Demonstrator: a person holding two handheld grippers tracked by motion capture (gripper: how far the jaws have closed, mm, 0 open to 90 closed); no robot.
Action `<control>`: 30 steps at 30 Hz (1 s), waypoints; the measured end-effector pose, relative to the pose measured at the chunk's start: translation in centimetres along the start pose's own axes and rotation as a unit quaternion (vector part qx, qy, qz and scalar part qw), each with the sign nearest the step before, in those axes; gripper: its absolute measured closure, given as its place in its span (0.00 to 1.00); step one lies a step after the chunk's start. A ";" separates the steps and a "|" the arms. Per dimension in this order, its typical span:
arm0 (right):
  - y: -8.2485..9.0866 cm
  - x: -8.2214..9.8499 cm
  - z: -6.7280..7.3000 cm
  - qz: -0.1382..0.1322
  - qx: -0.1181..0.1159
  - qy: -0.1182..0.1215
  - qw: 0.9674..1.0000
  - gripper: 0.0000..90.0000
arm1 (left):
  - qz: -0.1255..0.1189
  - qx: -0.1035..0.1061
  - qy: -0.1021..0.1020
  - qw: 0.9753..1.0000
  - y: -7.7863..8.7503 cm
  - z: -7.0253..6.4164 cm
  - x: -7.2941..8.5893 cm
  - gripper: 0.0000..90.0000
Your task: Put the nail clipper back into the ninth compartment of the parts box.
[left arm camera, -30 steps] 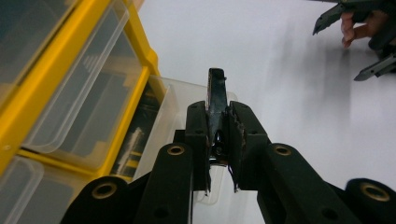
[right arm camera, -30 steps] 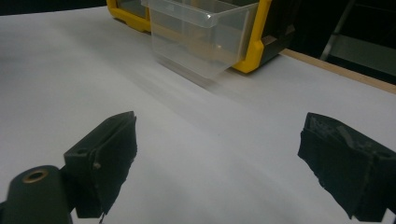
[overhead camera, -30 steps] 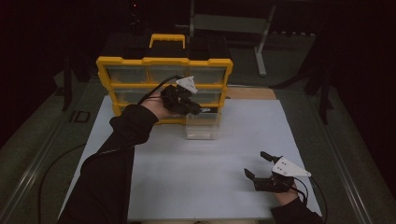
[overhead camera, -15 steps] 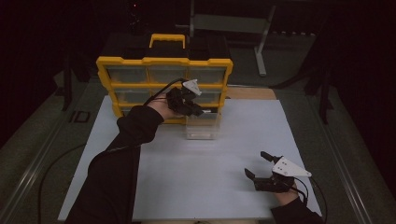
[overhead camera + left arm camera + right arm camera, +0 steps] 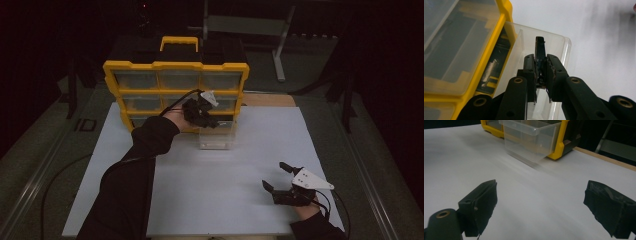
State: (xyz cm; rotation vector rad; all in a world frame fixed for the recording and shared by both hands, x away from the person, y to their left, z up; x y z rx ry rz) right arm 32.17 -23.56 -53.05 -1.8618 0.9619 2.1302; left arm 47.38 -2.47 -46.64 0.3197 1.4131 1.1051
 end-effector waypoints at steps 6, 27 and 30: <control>0.1 0.0 0.0 -0.001 0.000 0.000 1.000 0.12 | 0.008 0.005 0.011 1.000 -1.0 -0.1 0.5 0.88; 0.0 0.1 0.0 0.002 -0.001 0.000 1.000 0.13 | 0.005 -0.002 0.025 1.000 -1.6 0.3 0.8 0.87; 0.0 0.2 0.0 0.004 -0.002 -0.001 1.000 0.13 | 0.002 0.007 0.058 0.998 -1.2 0.3 0.7 0.51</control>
Point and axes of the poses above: each handheld gripper's, and its own axes: y roughly backward along the jaws, x roughly out of its underside, z roughly to its left, the point moved 10 cm from there along -y, roughly forward along the jaws, and after that the axes turned 15 degrees about -x, right-handed, at the moved point
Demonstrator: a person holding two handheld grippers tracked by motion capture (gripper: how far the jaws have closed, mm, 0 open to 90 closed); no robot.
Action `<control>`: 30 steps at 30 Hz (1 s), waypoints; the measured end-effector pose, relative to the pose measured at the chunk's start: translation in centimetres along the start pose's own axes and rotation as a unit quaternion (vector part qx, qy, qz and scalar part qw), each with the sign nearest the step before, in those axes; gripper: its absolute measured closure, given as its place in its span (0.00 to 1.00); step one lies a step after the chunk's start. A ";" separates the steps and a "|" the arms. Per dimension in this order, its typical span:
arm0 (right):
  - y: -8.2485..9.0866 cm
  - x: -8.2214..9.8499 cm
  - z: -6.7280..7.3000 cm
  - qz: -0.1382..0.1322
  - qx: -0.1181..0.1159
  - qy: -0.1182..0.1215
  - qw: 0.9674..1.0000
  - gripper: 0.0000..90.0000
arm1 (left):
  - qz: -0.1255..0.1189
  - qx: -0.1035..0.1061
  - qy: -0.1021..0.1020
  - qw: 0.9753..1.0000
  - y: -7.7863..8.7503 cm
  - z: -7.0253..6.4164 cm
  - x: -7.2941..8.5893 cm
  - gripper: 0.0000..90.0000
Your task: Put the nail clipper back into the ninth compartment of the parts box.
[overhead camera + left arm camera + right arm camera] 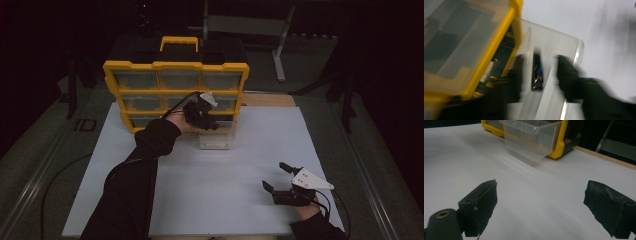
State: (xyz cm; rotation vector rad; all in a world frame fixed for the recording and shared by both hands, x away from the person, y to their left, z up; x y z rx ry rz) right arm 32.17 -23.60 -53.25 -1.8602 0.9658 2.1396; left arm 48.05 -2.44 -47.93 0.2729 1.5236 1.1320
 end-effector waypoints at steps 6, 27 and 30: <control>0.0 0.0 0.0 0.001 0.001 0.001 1.000 0.13 | 0.010 0.018 -0.007 1.000 0.6 -0.9 0.6 0.08; 0.0 -0.2 0.1 0.000 0.001 0.003 1.000 0.13 | -0.023 -0.001 0.009 1.000 2.5 -1.0 1.3 0.00; 0.0 -0.2 0.1 0.000 0.001 0.002 1.000 0.13 | -0.029 0.003 0.015 0.999 2.8 -1.3 1.3 0.00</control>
Point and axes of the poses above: each handheld gripper's, and its own axes: y roughly backward along the jaws, x roughly out of its underside, z roughly to its left, the point moved 10 cm from there along -y, roughly forward along the jaws, and after that the axes turned 15 degrees about -x, right-handed, at the moved point
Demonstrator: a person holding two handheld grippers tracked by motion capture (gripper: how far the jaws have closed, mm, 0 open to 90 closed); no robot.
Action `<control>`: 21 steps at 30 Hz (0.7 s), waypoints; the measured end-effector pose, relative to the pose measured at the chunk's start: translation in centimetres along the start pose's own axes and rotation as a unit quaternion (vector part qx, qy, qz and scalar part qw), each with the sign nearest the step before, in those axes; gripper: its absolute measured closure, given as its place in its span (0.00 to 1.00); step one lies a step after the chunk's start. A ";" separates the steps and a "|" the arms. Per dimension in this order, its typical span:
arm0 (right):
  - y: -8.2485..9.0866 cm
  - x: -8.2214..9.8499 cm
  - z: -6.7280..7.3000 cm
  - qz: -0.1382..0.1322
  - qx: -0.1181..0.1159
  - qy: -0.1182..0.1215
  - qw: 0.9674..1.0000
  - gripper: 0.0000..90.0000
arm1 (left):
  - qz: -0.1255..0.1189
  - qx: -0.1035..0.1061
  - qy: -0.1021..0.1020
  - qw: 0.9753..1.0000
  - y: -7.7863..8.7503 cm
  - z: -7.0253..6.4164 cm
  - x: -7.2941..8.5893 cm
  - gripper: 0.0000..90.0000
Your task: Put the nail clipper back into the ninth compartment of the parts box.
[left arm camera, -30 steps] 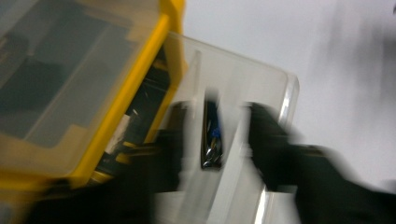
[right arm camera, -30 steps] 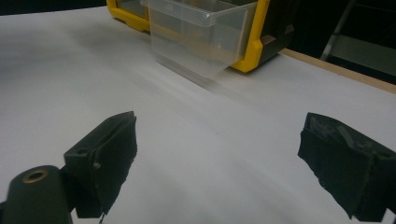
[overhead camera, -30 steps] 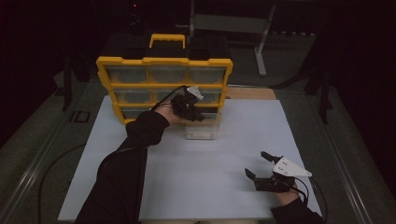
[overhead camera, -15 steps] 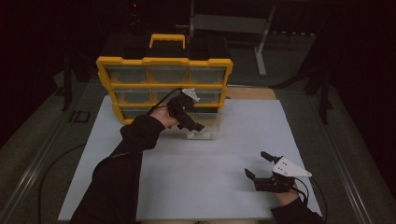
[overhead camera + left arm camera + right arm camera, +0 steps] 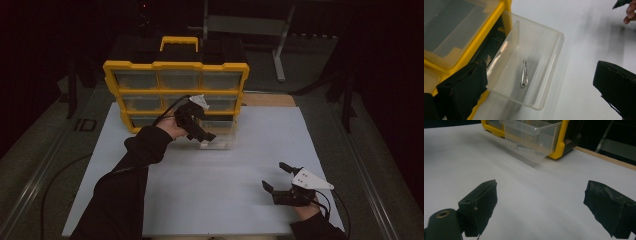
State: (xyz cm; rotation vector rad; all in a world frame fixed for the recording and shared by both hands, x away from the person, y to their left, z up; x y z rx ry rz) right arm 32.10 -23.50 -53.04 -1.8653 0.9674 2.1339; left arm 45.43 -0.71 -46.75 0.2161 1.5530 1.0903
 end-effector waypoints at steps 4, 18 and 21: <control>0.0 0.0 0.0 0.000 0.001 0.000 1.000 0.13 | -0.005 -0.001 0.002 1.000 0.5 -0.3 0.1 0.00; 0.0 -0.1 0.2 0.000 0.000 0.001 1.000 0.13 | -0.012 -0.010 0.015 1.000 2.8 -0.5 2.3 0.00; 0.0 -0.2 0.2 0.001 0.000 0.002 1.000 0.13 | -0.014 -0.019 0.027 0.999 3.5 -0.3 3.3 0.00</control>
Point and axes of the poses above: each handheld gripper's, and its own axes: y roughly backward along the jaws, x roughly out of its underside, z roughly to its left, the point moved 10 cm from there along -y, roughly forward along the jaws, and after that the axes turned 15 degrees about -x, right-handed, at the moved point
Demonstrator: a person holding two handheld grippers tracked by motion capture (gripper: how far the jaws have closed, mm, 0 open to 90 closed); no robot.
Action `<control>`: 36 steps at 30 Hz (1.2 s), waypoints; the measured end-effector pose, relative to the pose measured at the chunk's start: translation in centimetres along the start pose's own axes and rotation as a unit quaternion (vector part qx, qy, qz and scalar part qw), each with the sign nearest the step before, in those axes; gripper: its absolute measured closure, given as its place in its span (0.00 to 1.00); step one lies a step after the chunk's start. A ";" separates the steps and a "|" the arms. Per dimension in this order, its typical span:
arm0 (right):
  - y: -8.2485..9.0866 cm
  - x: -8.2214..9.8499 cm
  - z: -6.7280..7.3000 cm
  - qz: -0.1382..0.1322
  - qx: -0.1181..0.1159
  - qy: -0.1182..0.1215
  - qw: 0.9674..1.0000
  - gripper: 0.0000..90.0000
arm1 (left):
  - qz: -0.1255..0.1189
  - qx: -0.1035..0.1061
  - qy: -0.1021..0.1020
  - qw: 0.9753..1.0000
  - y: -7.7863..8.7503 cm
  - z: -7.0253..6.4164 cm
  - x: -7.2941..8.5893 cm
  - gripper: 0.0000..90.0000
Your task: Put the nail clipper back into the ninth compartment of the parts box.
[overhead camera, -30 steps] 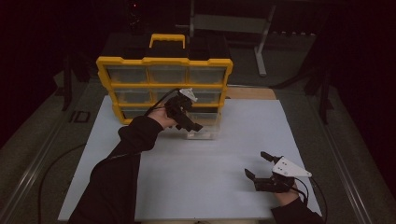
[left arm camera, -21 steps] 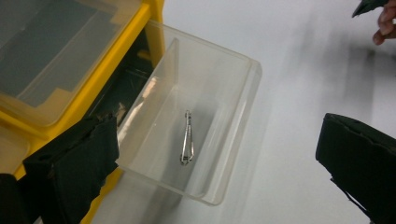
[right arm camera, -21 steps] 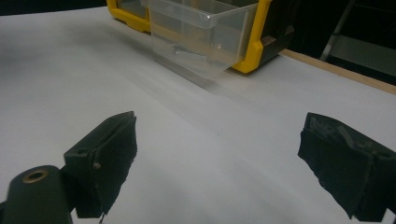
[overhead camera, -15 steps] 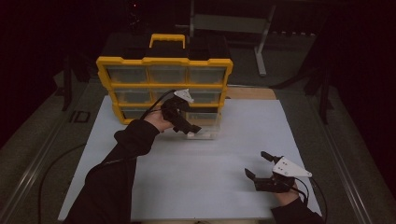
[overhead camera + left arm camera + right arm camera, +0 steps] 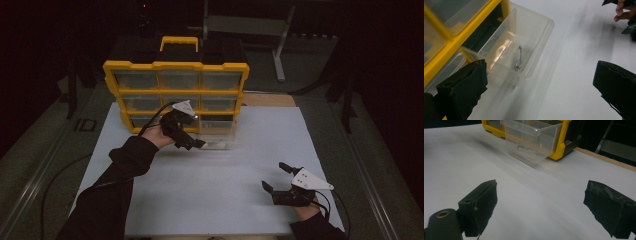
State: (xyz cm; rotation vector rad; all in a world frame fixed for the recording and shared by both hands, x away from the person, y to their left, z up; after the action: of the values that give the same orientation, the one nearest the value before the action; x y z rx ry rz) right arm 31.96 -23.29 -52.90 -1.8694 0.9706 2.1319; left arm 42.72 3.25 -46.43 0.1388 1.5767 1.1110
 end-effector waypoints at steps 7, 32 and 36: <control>0.0 -0.1 0.1 0.000 -0.001 0.001 1.000 0.13 | -0.005 -0.020 0.017 1.000 1.0 0.6 1.5 0.00; 0.0 -0.3 0.2 -0.002 0.000 0.001 1.000 0.13 | -0.035 -0.102 0.089 0.990 5.2 2.6 7.7 0.00; 0.0 -0.3 0.2 -0.002 0.000 0.001 1.000 0.13 | -0.041 -0.115 0.096 0.988 5.7 2.3 8.7 0.00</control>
State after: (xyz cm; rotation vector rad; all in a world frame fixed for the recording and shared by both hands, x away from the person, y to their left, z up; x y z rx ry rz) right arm 31.84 -23.06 -52.68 -1.8724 0.9668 2.1291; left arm 38.96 12.98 -48.35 -0.1915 1.5927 1.2616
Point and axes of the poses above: each handheld gripper's, and its own axes: y roughly backward along the jaws, x roughly out of its underside, z roughly to its left, the point moved 10 cm from there along -y, roughly forward along the jaws, and after that the axes turned 15 degrees about -x, right-handed, at the moved point
